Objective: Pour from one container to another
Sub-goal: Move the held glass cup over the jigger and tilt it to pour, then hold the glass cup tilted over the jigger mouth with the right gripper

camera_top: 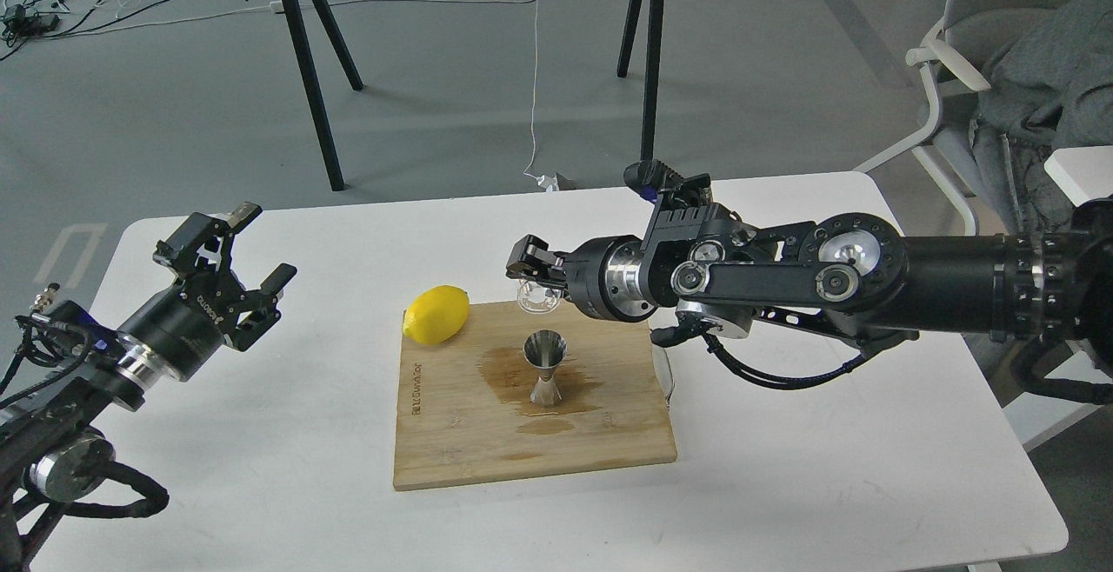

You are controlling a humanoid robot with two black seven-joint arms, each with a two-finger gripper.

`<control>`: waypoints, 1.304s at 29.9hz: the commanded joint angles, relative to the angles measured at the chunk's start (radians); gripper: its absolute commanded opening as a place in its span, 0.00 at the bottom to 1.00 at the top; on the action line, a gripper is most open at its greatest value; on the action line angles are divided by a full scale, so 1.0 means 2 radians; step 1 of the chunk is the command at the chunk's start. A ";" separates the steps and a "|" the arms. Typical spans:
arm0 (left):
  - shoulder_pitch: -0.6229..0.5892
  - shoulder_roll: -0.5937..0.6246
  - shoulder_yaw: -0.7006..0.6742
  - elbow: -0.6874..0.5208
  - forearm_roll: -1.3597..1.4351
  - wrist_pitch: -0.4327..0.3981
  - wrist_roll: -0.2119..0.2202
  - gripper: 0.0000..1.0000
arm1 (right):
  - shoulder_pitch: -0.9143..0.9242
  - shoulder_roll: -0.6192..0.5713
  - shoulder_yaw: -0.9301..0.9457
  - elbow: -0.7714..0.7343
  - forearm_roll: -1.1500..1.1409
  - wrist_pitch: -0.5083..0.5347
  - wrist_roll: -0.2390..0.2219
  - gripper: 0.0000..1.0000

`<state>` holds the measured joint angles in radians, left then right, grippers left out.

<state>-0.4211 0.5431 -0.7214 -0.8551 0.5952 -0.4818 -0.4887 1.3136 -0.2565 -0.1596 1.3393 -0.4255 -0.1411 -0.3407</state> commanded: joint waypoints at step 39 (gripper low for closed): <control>0.000 -0.007 0.000 0.020 0.000 0.000 0.000 0.98 | 0.002 0.009 -0.030 0.001 -0.106 0.054 0.026 0.39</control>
<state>-0.4218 0.5293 -0.7209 -0.8181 0.5952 -0.4817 -0.4887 1.3153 -0.2378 -0.2178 1.3407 -0.6244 -0.0326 -0.2951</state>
